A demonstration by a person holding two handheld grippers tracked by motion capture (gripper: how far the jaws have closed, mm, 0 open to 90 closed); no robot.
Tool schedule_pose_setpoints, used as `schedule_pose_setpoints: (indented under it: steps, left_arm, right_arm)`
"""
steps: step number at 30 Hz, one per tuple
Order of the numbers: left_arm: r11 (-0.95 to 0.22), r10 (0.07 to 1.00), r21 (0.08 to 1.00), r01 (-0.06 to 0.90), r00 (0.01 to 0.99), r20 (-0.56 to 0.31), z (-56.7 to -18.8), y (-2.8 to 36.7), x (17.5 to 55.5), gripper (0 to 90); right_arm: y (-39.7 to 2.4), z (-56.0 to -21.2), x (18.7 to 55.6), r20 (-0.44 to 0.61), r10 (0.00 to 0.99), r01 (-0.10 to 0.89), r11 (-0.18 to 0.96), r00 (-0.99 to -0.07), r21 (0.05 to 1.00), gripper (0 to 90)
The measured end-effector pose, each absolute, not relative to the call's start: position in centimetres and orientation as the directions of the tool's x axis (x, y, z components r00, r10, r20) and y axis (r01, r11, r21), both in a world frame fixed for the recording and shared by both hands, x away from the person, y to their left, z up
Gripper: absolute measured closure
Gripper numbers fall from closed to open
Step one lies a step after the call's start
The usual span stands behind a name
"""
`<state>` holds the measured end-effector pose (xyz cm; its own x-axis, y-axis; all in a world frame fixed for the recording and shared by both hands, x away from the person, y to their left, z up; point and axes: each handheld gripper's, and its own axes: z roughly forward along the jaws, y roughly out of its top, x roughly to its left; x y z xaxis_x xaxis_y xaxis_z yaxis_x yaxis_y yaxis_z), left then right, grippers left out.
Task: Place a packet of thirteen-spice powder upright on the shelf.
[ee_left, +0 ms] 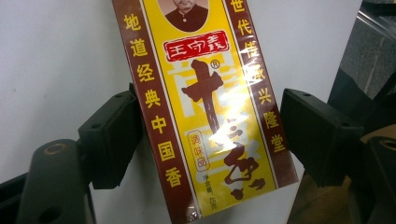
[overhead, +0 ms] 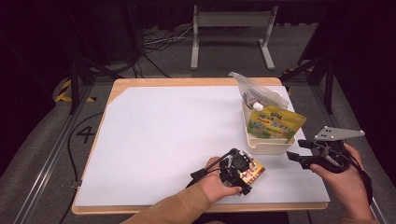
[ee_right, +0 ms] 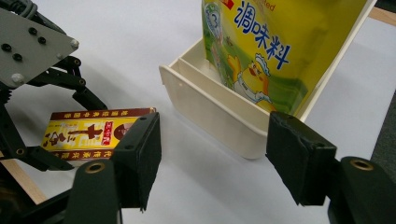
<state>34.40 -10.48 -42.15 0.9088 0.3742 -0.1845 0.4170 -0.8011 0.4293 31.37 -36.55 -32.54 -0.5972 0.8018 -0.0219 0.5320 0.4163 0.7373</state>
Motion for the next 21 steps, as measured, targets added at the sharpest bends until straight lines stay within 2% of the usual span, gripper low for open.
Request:
schedule_pose_setpoints:
  steps: [7,15,21]
  left_arm:
    - [-0.802,0.389,0.417,0.427,0.904,-0.179,-41.9,-10.2,34.4,30.1]
    - [-0.799,0.387,0.432,0.419,0.907,-0.164,-41.6,-9.5,34.2,32.8]
    - [-0.787,0.393,0.458,0.414,0.908,-0.147,-40.9,-8.5,34.0,33.1]
  right_arm:
    - [-36.5,-32.5,31.4,-0.018,0.8,0.532,0.415,-0.6,0.738,36.6]
    - [-36.0,-32.4,31.6,0.002,0.777,0.534,0.431,-0.63,0.728,47.9]
    - [-35.4,-32.2,31.7,0.037,0.755,0.541,0.434,-0.655,0.72,50.3]
